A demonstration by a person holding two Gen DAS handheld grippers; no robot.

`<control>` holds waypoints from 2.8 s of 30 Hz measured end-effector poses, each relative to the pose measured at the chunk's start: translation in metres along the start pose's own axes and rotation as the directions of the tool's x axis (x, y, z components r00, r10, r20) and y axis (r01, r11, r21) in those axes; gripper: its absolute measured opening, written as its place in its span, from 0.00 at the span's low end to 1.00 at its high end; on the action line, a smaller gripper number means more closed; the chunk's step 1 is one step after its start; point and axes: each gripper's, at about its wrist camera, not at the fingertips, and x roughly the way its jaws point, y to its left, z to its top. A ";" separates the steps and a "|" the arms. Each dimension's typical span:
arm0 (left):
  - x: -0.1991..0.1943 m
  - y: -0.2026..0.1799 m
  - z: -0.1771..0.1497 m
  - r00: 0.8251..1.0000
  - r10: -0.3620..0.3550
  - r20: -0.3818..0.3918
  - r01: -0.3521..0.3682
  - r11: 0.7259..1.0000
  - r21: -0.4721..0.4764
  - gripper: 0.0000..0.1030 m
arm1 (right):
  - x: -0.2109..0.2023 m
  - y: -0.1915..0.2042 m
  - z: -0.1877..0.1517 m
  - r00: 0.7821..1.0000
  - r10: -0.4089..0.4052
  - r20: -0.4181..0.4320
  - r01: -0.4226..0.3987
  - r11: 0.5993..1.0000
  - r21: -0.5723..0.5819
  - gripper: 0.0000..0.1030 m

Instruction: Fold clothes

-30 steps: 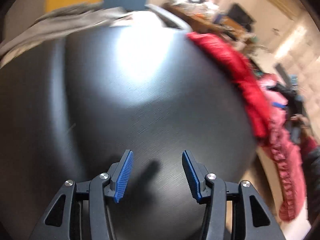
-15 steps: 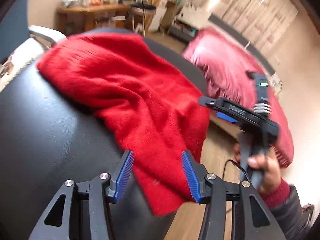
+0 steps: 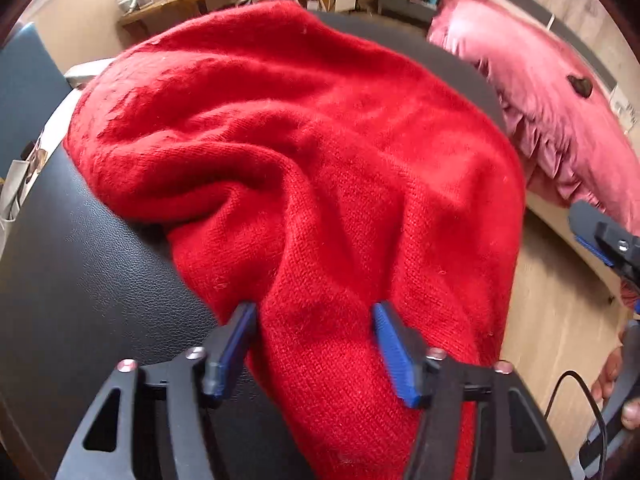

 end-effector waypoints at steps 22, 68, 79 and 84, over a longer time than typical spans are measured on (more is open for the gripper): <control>-0.036 0.059 -0.051 0.972 -0.212 0.102 0.229 0.954 -0.193 0.27 | 0.093 0.024 0.061 0.969 -0.214 -0.123 0.163 0.929 -0.331 0.66; -0.041 0.076 -0.022 0.999 -0.033 0.012 0.033 0.999 0.016 0.38 | -0.046 0.160 -0.191 0.867 0.307 -0.392 -0.446 0.830 -0.335 0.68; -0.175 0.182 -0.042 0.866 -0.175 0.468 0.337 0.897 -0.288 0.10 | -0.038 0.160 -0.198 0.874 0.277 -0.400 -0.428 0.828 -0.362 0.71; -0.235 0.288 -0.156 0.800 0.009 0.600 0.367 0.784 -0.501 0.00 | -0.039 0.172 -0.201 0.896 0.225 -0.382 -0.389 0.813 -0.433 0.74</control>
